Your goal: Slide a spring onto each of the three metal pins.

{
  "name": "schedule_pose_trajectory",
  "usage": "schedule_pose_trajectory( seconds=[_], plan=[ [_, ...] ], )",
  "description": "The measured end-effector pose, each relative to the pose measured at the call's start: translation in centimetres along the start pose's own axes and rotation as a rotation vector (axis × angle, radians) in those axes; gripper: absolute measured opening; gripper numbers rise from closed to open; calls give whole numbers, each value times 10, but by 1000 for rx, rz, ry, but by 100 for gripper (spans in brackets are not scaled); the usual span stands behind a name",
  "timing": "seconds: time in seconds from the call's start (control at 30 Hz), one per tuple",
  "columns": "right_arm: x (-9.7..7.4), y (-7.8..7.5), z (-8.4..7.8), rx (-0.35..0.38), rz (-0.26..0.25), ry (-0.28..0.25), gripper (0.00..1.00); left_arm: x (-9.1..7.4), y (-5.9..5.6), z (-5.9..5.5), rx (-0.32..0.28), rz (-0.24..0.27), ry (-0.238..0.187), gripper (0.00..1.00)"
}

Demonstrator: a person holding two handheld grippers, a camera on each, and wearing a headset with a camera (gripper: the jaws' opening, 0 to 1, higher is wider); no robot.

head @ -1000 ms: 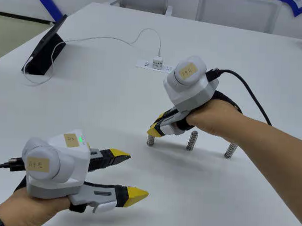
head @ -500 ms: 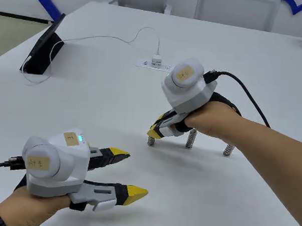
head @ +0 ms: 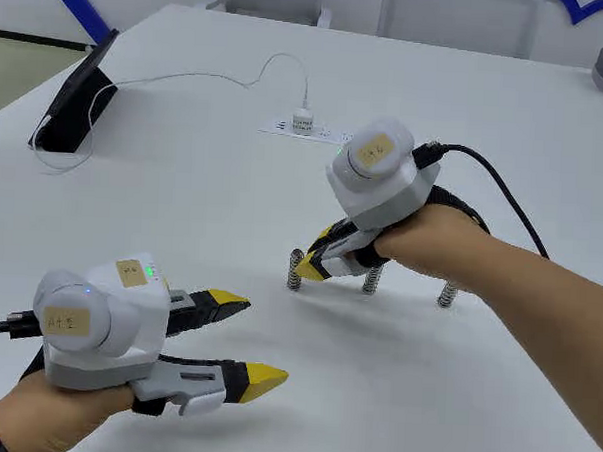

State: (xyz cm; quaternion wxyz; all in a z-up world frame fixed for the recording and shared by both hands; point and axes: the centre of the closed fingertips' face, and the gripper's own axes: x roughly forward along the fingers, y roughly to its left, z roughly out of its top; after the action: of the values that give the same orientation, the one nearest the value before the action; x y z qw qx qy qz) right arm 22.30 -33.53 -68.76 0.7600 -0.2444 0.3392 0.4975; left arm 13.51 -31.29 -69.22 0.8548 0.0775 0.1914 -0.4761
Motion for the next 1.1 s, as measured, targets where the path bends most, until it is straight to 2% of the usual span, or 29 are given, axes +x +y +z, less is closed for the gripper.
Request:
schedule_pose_trajectory(
  seconds=[0.2, 0.4, 0.8, 1.1],
  plan=[
    [-13, 4, 0, -2, -12, -32, 19, 1, 0, 2, -1, 6, -2, 56],
    [-21, 6, -8, -6, -22, -50, 20, 0, 0, 3, -5, 11, -5, 57],
    [-41, 16, -17, 42, -41, -120, 22, 4, -4, 6, -7, 7, -13, 59],
    [-59, 27, -31, 77, -56, -161, 24, 3, -6, 8, -5, 4, -13, 60]
  ],
)
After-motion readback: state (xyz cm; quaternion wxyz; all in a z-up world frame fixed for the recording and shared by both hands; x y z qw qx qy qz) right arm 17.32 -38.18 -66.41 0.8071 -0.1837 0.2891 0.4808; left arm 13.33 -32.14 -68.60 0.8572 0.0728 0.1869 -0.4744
